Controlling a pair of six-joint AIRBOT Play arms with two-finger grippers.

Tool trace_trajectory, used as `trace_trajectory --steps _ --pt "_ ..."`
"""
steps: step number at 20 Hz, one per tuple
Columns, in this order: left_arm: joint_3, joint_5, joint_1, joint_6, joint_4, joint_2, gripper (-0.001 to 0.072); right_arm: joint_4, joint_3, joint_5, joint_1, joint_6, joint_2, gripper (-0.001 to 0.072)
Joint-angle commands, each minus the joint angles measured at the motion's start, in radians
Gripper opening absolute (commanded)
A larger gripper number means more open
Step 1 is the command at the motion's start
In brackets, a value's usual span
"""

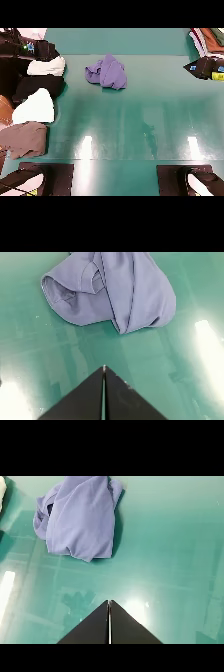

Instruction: Fold the shirts.

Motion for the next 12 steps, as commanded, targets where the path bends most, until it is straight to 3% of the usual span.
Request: trace_trajectory --steps 1,12 --pt "-0.001 0.000 0.000 0.000 0.000 0.000 0.0024 0.001 -0.002 0.000 0.001 0.000 -0.001 0.0011" --pt "0.000 0.001 0.000 0.000 0.000 0.000 0.0024 0.001 0.000 -0.008 0.001 0.000 -0.108 0.0011"
